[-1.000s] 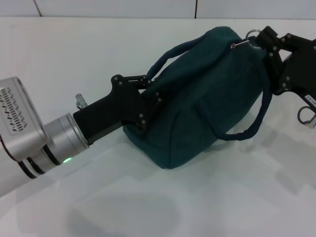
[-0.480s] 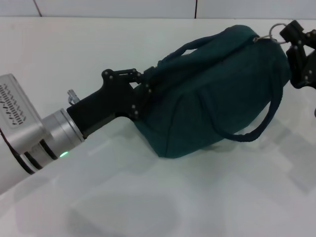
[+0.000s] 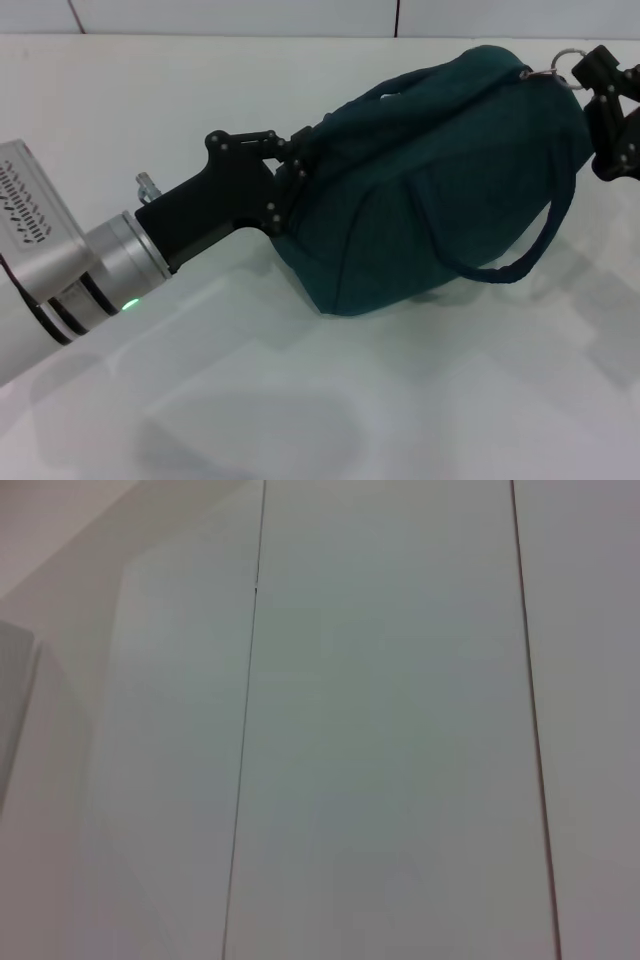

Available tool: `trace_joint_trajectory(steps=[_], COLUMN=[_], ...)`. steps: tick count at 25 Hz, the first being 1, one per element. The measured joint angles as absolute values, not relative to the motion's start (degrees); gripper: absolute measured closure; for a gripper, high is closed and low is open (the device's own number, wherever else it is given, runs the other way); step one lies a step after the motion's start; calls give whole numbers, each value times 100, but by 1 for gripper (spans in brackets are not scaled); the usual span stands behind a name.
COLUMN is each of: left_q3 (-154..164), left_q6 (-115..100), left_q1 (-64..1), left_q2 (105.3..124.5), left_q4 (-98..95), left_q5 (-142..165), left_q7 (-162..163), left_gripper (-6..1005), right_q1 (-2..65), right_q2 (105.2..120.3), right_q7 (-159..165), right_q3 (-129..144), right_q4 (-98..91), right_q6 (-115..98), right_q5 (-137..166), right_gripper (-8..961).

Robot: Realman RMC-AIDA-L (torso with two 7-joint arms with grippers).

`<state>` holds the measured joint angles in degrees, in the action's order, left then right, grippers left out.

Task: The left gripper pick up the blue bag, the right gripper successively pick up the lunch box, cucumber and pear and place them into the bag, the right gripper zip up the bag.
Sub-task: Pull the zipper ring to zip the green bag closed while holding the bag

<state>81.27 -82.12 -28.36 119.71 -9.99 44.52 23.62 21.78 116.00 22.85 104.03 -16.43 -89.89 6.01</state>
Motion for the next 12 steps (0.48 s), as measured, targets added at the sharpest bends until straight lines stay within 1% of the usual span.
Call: trace_joint_trajectory(steps=[12], left_q3=[8106], left_q6=[-8239], left_q1=[-2811], left_q2=[12043], left_q4=[-1010], left_q5=[4421], left_q7=[1950], left_gripper=[943], right_q1=[2191], right_q2=[11601], right_q7=[2282], right_q3=[10402], right_q4=[-1643], right_q6=[-8982], right_q5=[610], right_gripper=[935])
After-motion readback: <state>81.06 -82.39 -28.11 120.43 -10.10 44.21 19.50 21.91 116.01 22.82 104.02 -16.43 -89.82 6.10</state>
